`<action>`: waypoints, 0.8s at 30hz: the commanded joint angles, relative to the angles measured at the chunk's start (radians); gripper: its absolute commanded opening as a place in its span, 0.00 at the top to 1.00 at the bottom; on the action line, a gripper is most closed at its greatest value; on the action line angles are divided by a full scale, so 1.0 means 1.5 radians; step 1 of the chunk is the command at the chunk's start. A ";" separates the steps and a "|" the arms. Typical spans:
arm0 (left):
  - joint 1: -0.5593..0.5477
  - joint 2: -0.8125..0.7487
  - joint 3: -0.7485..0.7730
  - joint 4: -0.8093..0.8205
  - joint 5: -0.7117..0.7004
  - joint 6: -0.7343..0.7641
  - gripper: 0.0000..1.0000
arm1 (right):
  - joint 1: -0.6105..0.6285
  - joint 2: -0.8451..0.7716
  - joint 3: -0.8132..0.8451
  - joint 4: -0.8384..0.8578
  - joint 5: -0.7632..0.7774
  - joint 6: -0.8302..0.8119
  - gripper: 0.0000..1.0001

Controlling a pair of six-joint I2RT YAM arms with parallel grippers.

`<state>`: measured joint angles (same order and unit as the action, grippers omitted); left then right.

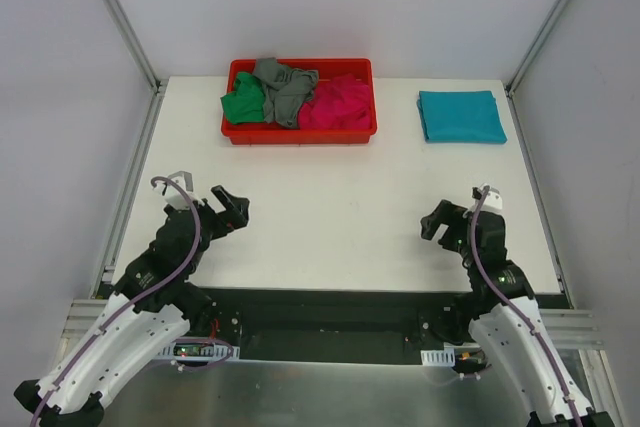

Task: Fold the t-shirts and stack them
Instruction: Grab crumpled tshirt from bin with the right arm

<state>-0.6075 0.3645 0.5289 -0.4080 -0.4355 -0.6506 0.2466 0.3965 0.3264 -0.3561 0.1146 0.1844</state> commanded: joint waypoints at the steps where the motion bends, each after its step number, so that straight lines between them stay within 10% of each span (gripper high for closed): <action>1: 0.001 0.012 0.020 -0.024 -0.029 -0.014 0.01 | 0.001 0.030 0.061 0.045 -0.026 0.017 0.04; 12: 0.002 0.112 0.029 -0.016 -0.107 -0.014 0.01 | 0.020 0.338 0.242 0.163 -0.129 0.017 0.04; 24: 0.009 0.112 0.002 0.028 -0.075 0.004 0.01 | 0.099 0.990 0.882 0.034 -0.043 -0.109 0.04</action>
<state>-0.6067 0.5652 0.5373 -0.4053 -0.5331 -0.6624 0.3935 1.6398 1.3769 -0.2314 0.0441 0.0906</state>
